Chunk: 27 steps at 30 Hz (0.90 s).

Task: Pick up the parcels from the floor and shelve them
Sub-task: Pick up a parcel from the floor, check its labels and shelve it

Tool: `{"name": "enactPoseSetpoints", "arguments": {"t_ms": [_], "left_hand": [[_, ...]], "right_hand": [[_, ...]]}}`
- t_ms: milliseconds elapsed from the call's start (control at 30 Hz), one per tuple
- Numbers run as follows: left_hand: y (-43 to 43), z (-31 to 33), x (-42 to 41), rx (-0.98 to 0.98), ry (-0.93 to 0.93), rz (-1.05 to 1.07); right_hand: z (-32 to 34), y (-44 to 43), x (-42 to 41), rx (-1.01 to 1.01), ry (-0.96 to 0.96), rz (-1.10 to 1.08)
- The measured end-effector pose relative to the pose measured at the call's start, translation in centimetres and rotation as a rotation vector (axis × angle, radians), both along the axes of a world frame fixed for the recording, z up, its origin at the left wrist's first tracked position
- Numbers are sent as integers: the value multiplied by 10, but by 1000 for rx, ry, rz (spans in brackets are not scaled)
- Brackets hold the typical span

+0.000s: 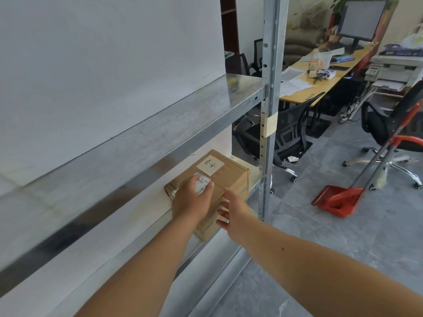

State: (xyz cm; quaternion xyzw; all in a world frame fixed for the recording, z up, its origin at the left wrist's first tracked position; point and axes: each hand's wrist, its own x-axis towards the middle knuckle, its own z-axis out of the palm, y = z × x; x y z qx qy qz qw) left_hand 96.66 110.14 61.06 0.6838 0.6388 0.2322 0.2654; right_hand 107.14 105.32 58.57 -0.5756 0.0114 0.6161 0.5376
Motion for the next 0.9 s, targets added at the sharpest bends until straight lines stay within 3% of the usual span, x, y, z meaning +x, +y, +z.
{"name": "enactPoseSetpoints", "arguments": {"t_ms": [233,567,900], "left_hand": [[-22,8,-6,-61,-154,42],[-54,16,-33,-64,-224,40],[-121,24,-126,-107,-322,230]], "right_hand": [[4,-9,-3,0,-14,17],[20,-20,-28,30,-19,61],[32,-52,-95,46,-91,124]]}}
